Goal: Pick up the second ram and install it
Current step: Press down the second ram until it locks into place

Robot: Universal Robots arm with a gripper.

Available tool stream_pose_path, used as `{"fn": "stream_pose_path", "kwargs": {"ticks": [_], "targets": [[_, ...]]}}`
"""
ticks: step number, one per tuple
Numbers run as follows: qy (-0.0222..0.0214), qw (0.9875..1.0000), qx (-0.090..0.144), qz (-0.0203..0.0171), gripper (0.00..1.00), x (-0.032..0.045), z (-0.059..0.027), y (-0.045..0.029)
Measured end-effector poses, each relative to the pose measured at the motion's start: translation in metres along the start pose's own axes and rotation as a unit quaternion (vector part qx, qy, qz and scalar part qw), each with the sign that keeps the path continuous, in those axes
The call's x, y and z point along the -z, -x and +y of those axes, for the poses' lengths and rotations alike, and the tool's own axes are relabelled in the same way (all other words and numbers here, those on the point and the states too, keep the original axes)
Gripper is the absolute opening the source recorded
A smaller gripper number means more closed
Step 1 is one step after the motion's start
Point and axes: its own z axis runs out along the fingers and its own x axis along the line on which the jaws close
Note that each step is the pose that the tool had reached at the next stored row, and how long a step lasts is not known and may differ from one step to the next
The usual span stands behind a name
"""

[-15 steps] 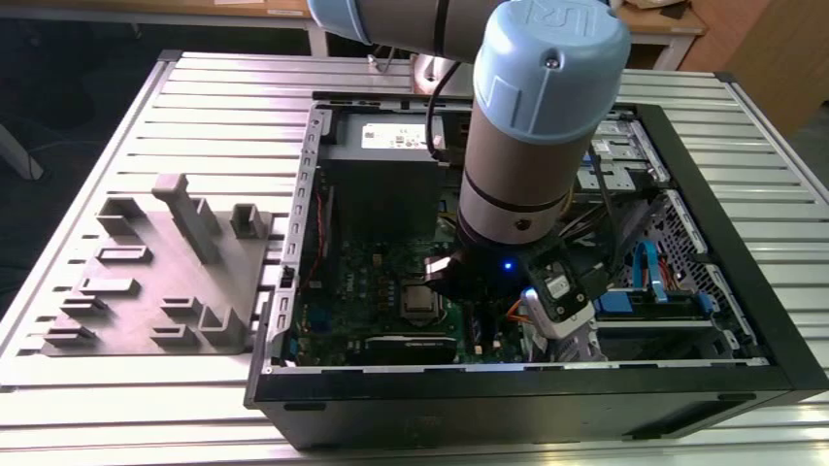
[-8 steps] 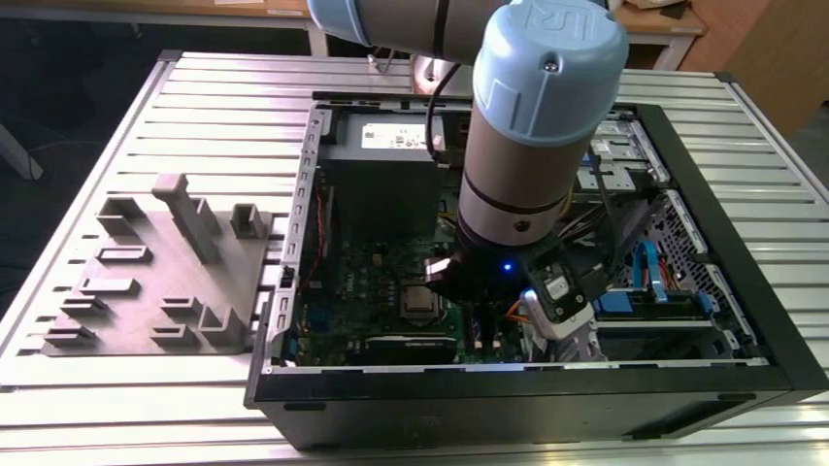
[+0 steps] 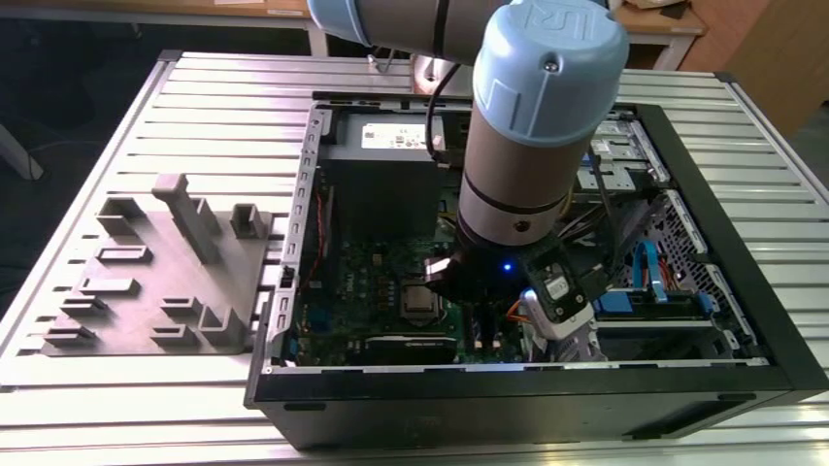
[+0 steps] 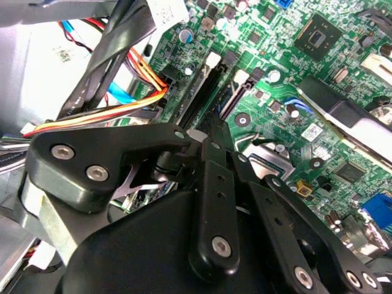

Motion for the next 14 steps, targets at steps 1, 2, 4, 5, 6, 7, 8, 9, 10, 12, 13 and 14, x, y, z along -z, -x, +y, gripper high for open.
{"fn": "stream_pose_path", "kwargs": {"ticks": [1,2,4,5,6,7,8,9,10,12,13,14], "targets": [[0.0005,1.0000,0.000,-0.0003,0.07,0.0018,0.0003,0.0002],[-0.0009,1.0000,0.000,0.0000,0.07,0.0054,0.0002,0.0003],[-0.0016,1.0000,0.000,0.0001,0.07,0.0117,0.0003,0.0006],[-0.0019,1.0000,0.000,0.0001,0.07,0.0152,0.0004,0.0007],[-0.0021,1.0000,0.000,0.0001,0.07,0.0184,0.0005,0.0009],[-0.0021,1.0000,0.000,0.0001,0.07,0.0207,0.0005,0.0010],[-0.0021,1.0000,0.000,0.0001,0.07,0.0213,0.0006,0.0010],[-0.0020,1.0000,0.000,0.0001,0.07,0.0212,0.0006,0.0010],[-0.0019,1.0000,0.000,0.0000,0.07,0.0212,0.0006,0.0010],[-0.0021,1.0000,0.000,0.0001,0.07,0.0213,0.0006,0.0010],[-0.0022,1.0000,0.000,0.0001,0.07,0.0215,0.0012,0.0010],[-0.0022,1.0000,0.000,0.0001,0.07,0.0214,0.0027,0.0009]]}}
